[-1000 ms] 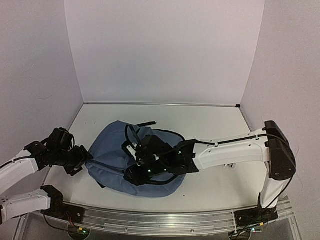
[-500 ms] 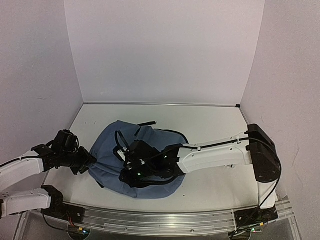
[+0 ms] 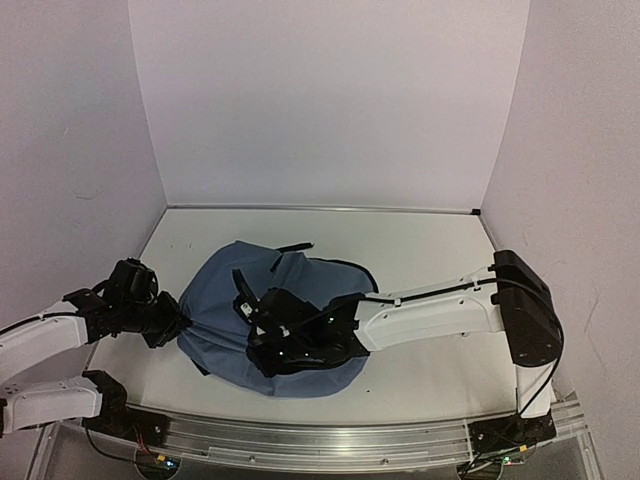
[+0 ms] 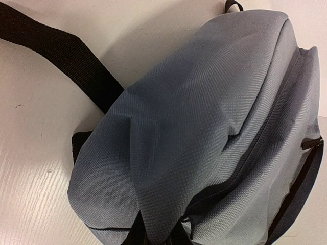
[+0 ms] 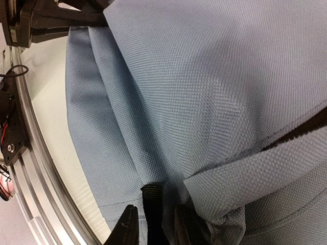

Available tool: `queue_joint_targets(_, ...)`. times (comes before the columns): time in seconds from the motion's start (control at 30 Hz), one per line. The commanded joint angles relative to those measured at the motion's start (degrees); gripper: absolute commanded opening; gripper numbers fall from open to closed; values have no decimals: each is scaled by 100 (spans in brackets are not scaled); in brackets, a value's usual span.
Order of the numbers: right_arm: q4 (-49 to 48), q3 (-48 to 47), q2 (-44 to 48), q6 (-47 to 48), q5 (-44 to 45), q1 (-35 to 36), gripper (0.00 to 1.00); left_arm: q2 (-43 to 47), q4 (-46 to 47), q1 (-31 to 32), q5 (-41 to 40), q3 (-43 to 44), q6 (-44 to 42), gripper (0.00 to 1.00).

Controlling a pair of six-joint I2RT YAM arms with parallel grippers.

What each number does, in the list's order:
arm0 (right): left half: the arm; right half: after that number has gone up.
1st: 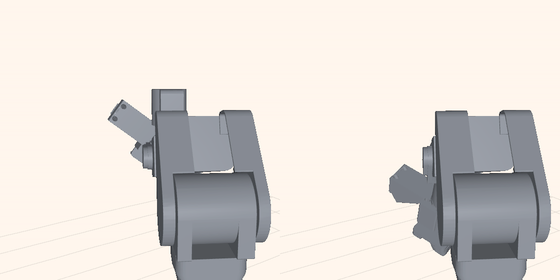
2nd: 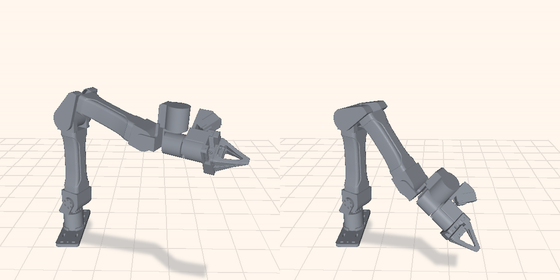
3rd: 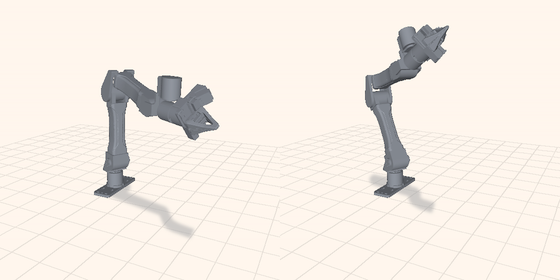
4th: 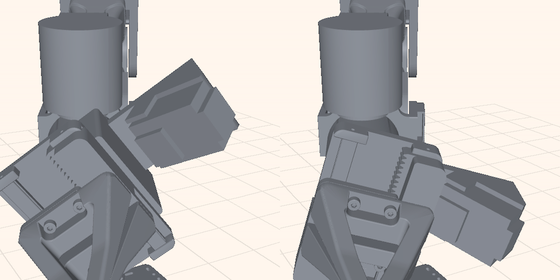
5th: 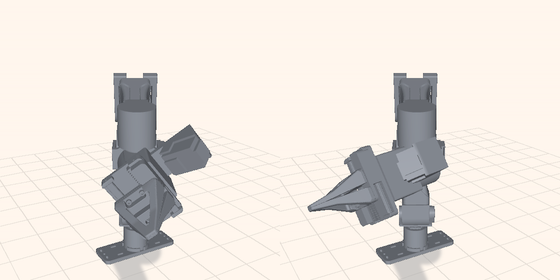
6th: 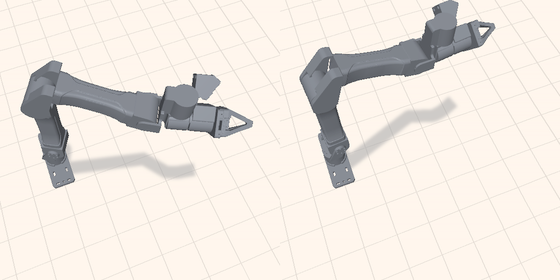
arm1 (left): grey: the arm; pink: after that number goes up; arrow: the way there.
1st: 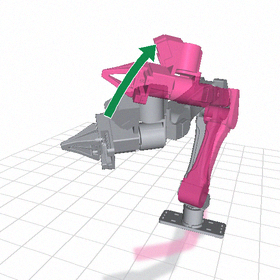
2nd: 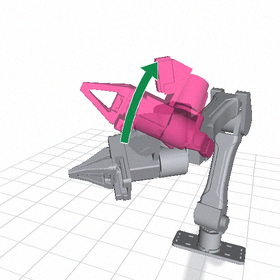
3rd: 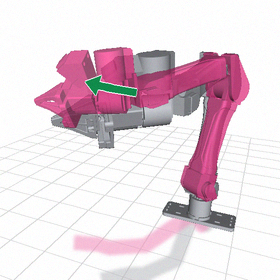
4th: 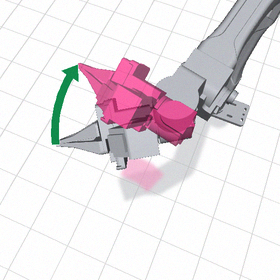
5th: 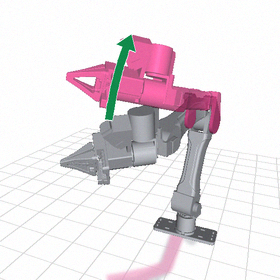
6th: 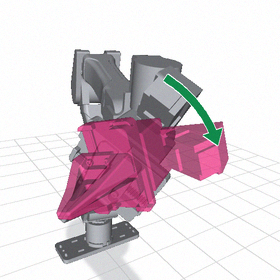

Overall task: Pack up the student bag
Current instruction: Zip the student bag at the center of the board.

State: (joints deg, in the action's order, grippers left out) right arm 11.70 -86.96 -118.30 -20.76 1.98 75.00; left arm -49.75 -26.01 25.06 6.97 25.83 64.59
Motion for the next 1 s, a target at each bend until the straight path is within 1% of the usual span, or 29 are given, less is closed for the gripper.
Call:
queue_joint_targets(0.0, 64, 39, 92, 78, 112, 114, 6, -184, 2, 1, -103, 258, -142, 0)
queue_joint_targets(0.03, 70, 62, 123, 65, 148, 119, 1, -216, 7, -1, -116, 288, -172, 0)
queue_joint_targets(0.07, 75, 85, 162, 52, 181, 120, 0, -257, 17, -1, -140, 314, -206, 0)
queue_joint_targets(0.3, 171, 398, 767, -61, 57, 129, 0, -703, 135, -125, -508, 726, -691, 0)
queue_joint_targets(0.37, 294, 483, 923, -142, 111, 150, 0, -928, 324, -326, -472, 874, -893, 0)
queue_joint_targets(0.53, 602, 710, 1146, -378, 351, 199, 0, -1822, 1114, -973, 72, 1370, -1487, 0)
queue_joint_targets(0.77, 604, 1097, 1127, -814, 452, 207, 0, -3360, 1857, -1379, 492, 2699, -2328, 0)
queue_joint_targets(0.97, 569, 1242, 1205, -1156, 603, 208, 0, -4561, 2056, -1537, 641, 3917, -2911, 0)
